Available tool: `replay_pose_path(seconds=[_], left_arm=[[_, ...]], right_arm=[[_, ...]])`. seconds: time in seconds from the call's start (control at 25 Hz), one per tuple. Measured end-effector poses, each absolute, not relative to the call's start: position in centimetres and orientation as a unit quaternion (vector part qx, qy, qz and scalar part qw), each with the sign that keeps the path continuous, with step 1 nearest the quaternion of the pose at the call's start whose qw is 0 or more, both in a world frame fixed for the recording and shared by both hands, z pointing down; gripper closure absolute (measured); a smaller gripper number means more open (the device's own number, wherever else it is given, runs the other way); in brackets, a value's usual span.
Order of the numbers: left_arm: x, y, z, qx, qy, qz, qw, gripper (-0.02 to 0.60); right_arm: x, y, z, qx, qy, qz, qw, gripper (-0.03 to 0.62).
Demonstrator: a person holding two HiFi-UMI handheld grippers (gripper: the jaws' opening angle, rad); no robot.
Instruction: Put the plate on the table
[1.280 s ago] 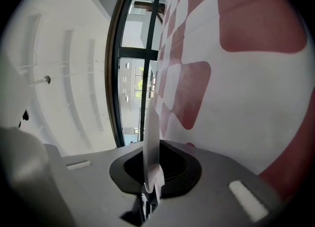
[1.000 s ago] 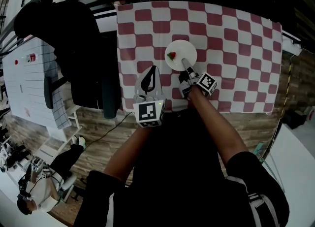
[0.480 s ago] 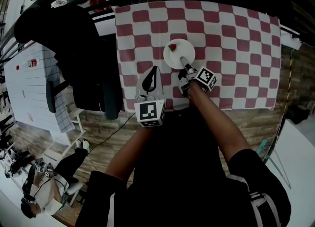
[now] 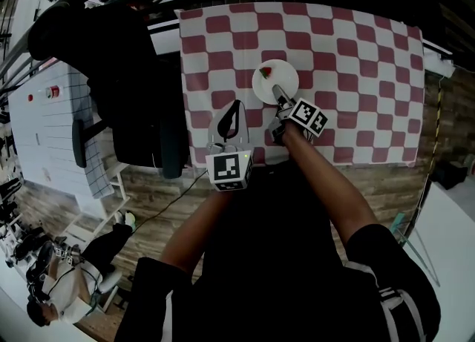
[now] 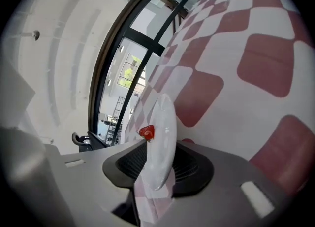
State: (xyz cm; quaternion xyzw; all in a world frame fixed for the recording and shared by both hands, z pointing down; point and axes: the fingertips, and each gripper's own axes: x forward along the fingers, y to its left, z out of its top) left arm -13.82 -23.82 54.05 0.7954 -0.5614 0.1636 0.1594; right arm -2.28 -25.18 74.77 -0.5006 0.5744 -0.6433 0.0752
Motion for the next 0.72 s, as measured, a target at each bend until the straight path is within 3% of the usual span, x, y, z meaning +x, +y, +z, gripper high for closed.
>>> replay_pose_path(seconds=[0.48, 0.72], left_arm=[[-15.5, -20.9, 54.0, 0.789, -0.562, 0.153, 0.197, 0.572], [-15.4, -20.1, 52.9, 0.796, -0.559, 0.135, 0.191, 0.572]], right_arm=[[-2.7, -22.7, 74.7, -0.537, 0.589, -0.6, -0.072, 0.314], [-1.8, -21.1, 74.3, -0.548, 0.592, -0.582, -0.106, 0.287]])
